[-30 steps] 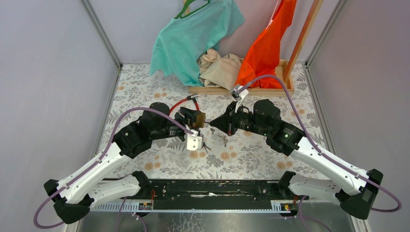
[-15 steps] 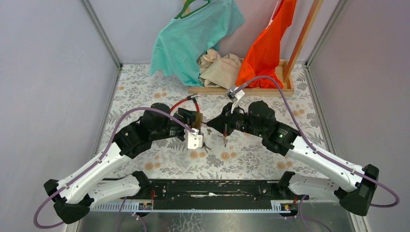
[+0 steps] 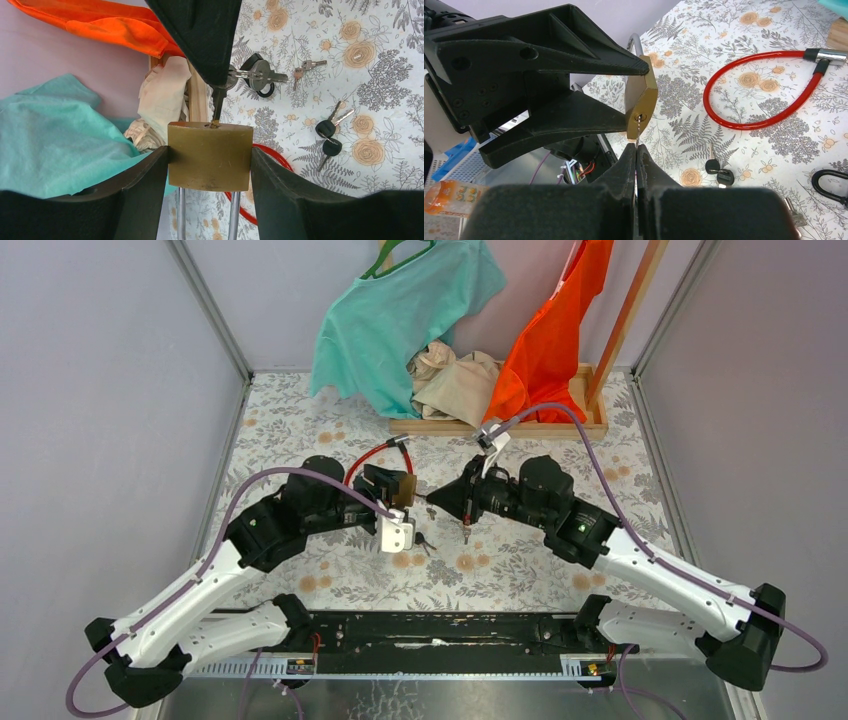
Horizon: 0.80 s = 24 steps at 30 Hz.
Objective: Unlock with the key
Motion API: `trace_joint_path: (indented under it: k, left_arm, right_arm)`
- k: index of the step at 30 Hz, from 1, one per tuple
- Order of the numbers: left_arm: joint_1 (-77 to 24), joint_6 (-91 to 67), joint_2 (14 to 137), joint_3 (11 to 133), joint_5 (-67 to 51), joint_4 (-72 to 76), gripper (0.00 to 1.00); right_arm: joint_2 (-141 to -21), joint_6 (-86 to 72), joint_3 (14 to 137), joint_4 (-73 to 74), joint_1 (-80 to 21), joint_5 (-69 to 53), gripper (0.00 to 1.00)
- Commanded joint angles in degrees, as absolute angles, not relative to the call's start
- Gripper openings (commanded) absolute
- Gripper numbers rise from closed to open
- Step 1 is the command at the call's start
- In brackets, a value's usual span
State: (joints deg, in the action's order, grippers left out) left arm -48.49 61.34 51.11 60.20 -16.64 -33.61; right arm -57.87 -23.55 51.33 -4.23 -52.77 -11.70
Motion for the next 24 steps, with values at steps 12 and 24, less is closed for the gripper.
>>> trace_joint_path:
  k: [12, 24]
  left_arm:
    - [-51.26, 66.35, 49.33, 61.68, -25.21, -21.44, 0.0]
    - [-51.55, 67.35, 48.26, 61.1, -26.33, -21.4, 0.0]
  right_arm:
    - [-65.05, -23.6, 60.63, -1.08, -53.86, -16.85, 0.0]
    - [-65.65, -26.59, 60.0, -4.23, -49.92, -21.62, 0.0]
